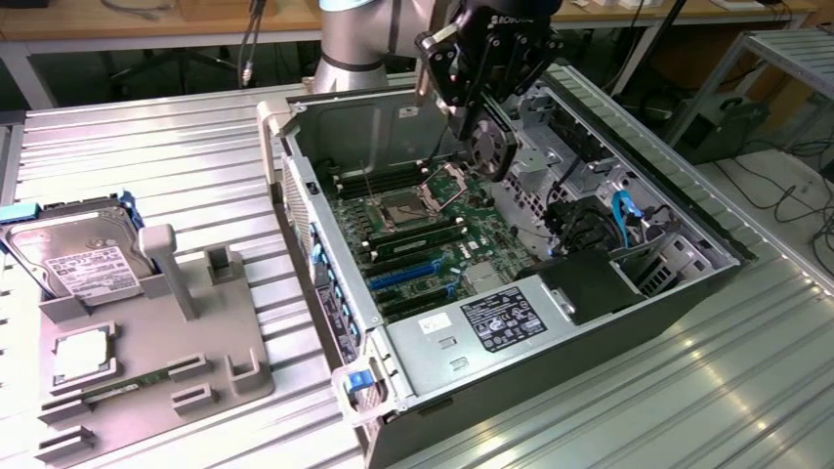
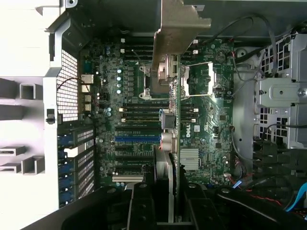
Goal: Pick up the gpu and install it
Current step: 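Pick up the gpu and move the gpu toward the slot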
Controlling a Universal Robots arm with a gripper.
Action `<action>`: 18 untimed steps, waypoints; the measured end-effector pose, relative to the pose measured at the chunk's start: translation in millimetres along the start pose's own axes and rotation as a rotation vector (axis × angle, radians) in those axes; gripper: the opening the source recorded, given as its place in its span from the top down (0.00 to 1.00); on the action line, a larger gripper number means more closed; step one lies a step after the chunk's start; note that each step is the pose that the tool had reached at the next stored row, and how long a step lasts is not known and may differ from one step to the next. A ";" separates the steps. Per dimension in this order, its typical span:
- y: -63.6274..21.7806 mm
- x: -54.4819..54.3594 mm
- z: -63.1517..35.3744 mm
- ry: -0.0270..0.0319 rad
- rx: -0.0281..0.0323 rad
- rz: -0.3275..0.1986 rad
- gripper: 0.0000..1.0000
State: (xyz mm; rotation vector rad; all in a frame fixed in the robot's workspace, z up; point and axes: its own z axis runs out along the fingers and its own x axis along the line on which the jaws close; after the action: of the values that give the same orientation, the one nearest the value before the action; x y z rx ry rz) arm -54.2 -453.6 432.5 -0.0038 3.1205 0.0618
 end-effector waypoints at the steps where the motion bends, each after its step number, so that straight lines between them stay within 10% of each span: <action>1: 0.0 -1.2 0.0 0.0000 0.0000 0.000 0.72; 18: -0.1 -21.6 0.6 0.0000 0.0000 0.000 0.72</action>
State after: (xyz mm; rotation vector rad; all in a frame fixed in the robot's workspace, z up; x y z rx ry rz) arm -32.6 -453.6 432.4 -0.0038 3.1205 0.0618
